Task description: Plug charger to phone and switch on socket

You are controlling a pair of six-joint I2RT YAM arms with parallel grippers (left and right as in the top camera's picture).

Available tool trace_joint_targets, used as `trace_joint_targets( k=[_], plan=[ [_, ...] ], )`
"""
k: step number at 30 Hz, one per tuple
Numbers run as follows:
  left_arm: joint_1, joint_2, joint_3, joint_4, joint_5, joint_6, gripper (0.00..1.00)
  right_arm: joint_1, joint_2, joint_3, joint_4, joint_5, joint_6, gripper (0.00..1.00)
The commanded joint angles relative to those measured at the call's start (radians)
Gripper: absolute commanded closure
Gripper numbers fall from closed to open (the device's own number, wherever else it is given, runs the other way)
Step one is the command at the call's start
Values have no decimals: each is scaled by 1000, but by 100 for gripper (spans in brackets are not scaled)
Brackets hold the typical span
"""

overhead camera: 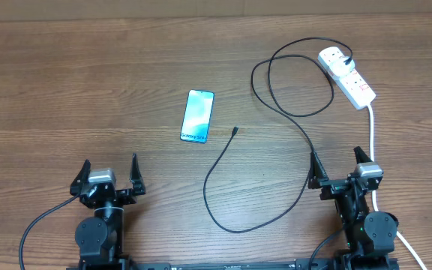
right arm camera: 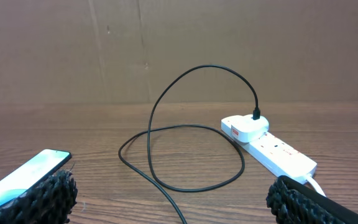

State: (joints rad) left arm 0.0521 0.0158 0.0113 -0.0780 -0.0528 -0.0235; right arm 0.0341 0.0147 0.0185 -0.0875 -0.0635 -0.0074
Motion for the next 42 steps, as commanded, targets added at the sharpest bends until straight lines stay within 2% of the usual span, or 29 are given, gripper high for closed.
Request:
trace_joint_targets(
  k=[1, 42],
  plan=[
    [-8, -10, -6, 3, 5, -14, 0, -2, -11, -10, 7, 3, 0, 0],
    [-7, -10, -6, 4, -6, 9, 0, -2, -11, -10, 7, 3, 0, 0]
  ],
)
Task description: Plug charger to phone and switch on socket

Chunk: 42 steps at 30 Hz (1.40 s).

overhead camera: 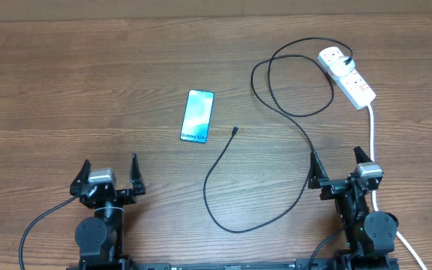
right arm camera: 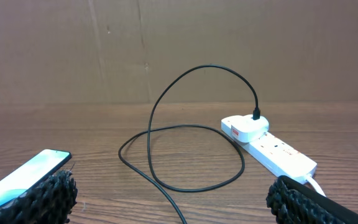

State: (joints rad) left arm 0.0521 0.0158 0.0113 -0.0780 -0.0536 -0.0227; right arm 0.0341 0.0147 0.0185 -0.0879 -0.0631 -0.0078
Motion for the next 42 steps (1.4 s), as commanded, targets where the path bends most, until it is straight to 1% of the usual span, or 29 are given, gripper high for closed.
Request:
trace_joint_targets(
  k=[1, 8, 9, 10, 11, 13, 16, 18, 19, 21, 22, 23, 27, 29, 31, 33, 34, 36, 39, 41, 42],
  plan=[
    [-7, -10, -6, 4, -5, 8, 0, -2, -11, -10, 8, 2, 1, 0],
    [-7, -10, -6, 5, -3, 5, 0, -2, -11, -10, 8, 2, 1, 0],
    [-7, -10, -6, 5, 21, -24, 0, -2, -11, -10, 8, 2, 1, 0],
    [-8, -10, -6, 0, 78, -84, 0, -2, -11, -10, 8, 2, 1, 0],
    [-8, -10, -6, 9, 154, -189, 0, -2, -11, -10, 8, 2, 1, 0],
    [-8, -10, -6, 15, 225, -324, 0, -2, -11, -10, 8, 2, 1, 0],
    [-8, -10, -6, 27, 335, -599, 0, -2, -11, -10, 8, 2, 1, 0],
    [-8, -10, -6, 38, 344, -748, 0, -2, -11, -10, 8, 2, 1, 0],
    [-8, -10, -6, 59, 333, -857, 0, -2, -11, -10, 8, 2, 1, 0],
    [-6, -10, -6, 132, 328, -1022, 0, -2, -11, -10, 8, 2, 1, 0],
    [-6, -10, -6, 194, 323, -1076, 0, -2, -11, -10, 8, 2, 1, 0],
    [-6, -10, -6, 257, 314, -1091, 0, -2, -11, -10, 8, 2, 1, 0],
    [-6, -10, -4, 539, 281, -1092, 0, -2, -11, -10, 8, 2, 1, 0],
    [-6, -10, 6, 609, 266, -1092, 0, -2, -11, -10, 8, 2, 1, 0],
    [-6, -10, 38, 624, 248, -1085, 0, -2, -11, -10, 8, 2, 1, 0],
    [-6, -9, 92, 589, 239, -1024, 0, -2, -11, -10, 8, 2, 1, 0],
    [-6, -4, 129, 545, 226, -977, 0, -2, -11, -10, 8, 2, 1, 0],
    [-6, 28, 244, 387, 199, -826, 0, -2, -11, -10, 8, 2, 1, 0],
    [-6, 148, 481, 96, 201, -597, 0, -2, -11, -10, 8, 2, 1, 0],
    [-6, 277, 679, -147, 186, -491, 0, -2, -11, -10, 8, 2, 1, 0],
    [-6, 348, 776, -265, 175, -468, 0, -2, -11, -10, 8, 2, 1, 0]
  ],
)
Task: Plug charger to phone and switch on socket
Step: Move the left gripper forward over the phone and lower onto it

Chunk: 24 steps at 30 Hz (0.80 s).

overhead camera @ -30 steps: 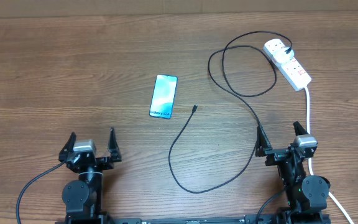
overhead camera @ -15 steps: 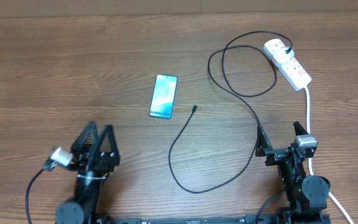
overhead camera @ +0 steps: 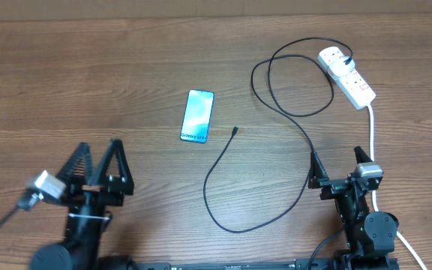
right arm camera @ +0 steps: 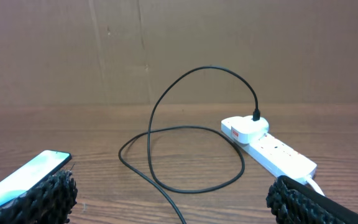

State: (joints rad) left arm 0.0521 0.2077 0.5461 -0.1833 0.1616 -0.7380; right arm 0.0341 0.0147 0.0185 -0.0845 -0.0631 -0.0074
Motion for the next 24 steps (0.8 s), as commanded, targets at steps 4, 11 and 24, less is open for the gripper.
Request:
trace_joint_targets(
  k=[4, 11, 24],
  plan=[
    [-8, 481, 641, -588, 87, 393, 0, -2, -11, -10, 4, 2, 0, 0],
    [-14, 853, 1007, -883, 301, 400, 0, -2, -11, -10, 4, 2, 0, 0],
    [-391, 1506, 1588, -1456, -387, 269, 0, -2, -11, -10, 4, 2, 0, 0]
  ],
)
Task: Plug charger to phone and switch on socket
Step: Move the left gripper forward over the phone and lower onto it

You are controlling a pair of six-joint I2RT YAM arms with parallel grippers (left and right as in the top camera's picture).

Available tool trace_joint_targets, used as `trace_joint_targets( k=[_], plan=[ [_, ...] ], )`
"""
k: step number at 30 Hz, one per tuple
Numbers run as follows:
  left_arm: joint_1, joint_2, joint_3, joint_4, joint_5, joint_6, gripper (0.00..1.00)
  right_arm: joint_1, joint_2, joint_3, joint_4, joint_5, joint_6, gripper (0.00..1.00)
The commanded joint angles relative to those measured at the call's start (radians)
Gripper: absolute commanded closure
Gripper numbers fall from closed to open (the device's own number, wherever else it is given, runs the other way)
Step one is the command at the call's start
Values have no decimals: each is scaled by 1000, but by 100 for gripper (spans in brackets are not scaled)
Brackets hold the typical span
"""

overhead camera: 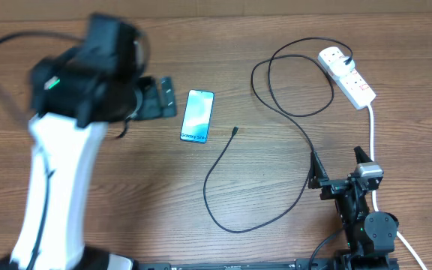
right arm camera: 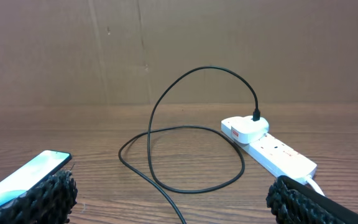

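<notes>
The phone lies flat mid-table with its blue screen lit; its corner shows in the right wrist view. A black charger cable runs from the plug in the white socket strip through loops to its free tip, just right of the phone. My left gripper hovers blurred just left of the phone, its jaws apart and empty. My right gripper rests open at the near right, nothing between its fingers.
The strip's white lead runs down the right side, close past my right arm. In the right wrist view the strip and a cable loop lie ahead, with a brown cardboard wall behind the table.
My left arm has risen from the near-left edge and stretched out over the table; its gripper is now beside the phone's left edge. Phone, cable, strip and right arm are unchanged.
At the two oldest moments both arms sat parked at the near edge with jaws open. Then the left arm was turned and lifting at the near left. Now it reaches to the phone's left side, while the right arm has stayed parked throughout.
</notes>
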State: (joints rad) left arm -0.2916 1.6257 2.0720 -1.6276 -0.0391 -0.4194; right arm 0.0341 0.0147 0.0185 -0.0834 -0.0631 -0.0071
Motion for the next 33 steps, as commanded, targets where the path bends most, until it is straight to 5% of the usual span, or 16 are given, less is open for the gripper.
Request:
trace_joint_targets(
  k=[1, 8, 22, 33],
  plan=[
    [-56, 111, 61, -6, -174, -49, 0, -2, -11, -10, 3, 2, 0, 0],
    [-76, 291, 61, 28, 27, -10, 0, -2, -11, -10, 3, 2, 0, 0],
    [-76, 537, 61, 164, 15, -1, 0, -2, -11, -10, 3, 2, 0, 0],
    [-76, 704, 61, 200, 35, 154, 0, -2, -11, -10, 3, 2, 0, 0]
  ],
)
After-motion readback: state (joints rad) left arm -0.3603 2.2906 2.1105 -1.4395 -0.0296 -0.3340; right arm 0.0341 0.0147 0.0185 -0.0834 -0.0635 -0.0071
